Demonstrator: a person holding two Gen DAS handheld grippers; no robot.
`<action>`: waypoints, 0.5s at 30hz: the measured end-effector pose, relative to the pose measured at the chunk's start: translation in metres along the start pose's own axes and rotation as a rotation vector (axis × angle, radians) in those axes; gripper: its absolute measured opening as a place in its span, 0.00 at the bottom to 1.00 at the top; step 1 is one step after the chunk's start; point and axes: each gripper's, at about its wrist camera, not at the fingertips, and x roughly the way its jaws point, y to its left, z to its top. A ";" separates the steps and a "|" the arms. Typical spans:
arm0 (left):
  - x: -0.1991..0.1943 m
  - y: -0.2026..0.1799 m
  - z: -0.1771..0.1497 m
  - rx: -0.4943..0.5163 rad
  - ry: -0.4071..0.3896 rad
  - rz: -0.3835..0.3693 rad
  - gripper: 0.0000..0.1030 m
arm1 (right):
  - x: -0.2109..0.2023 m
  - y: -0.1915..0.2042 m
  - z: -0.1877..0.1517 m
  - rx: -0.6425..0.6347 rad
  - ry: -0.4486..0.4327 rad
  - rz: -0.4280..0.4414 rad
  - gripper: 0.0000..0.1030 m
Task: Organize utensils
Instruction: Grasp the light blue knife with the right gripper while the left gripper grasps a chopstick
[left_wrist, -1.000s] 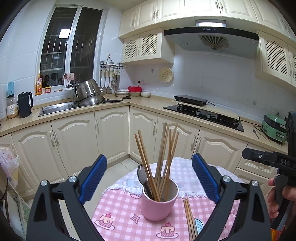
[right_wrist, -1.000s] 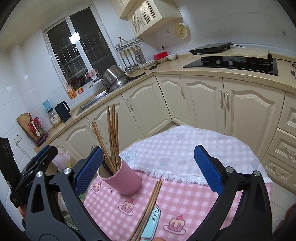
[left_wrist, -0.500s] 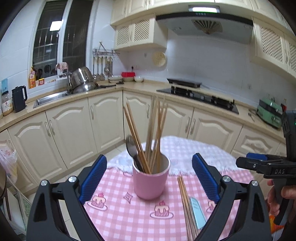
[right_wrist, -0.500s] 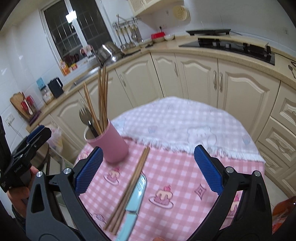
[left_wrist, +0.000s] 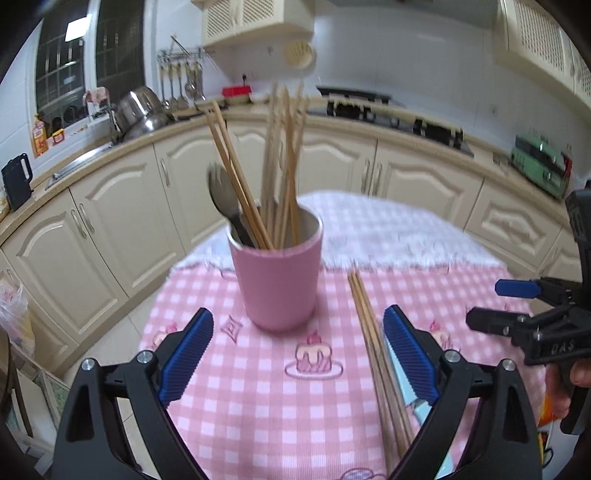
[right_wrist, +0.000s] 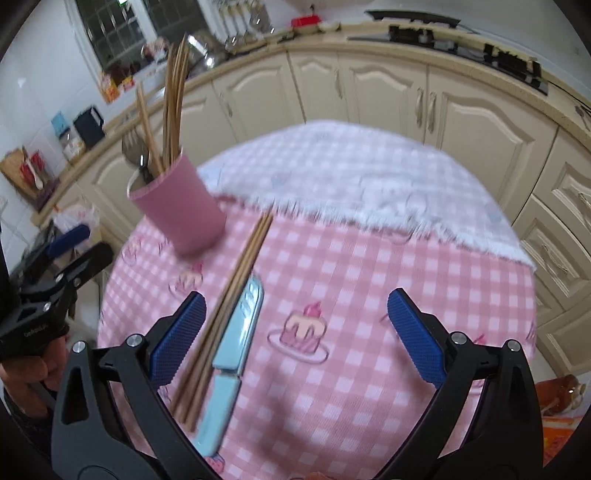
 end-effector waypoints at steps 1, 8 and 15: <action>0.006 -0.002 -0.005 0.009 0.028 -0.008 0.89 | 0.005 0.004 -0.005 -0.022 0.022 -0.009 0.94; 0.036 -0.015 -0.027 0.061 0.151 -0.030 0.89 | 0.035 0.035 -0.042 -0.161 0.147 -0.057 0.94; 0.055 -0.025 -0.039 0.100 0.219 -0.025 0.89 | 0.048 0.048 -0.053 -0.246 0.192 -0.115 0.94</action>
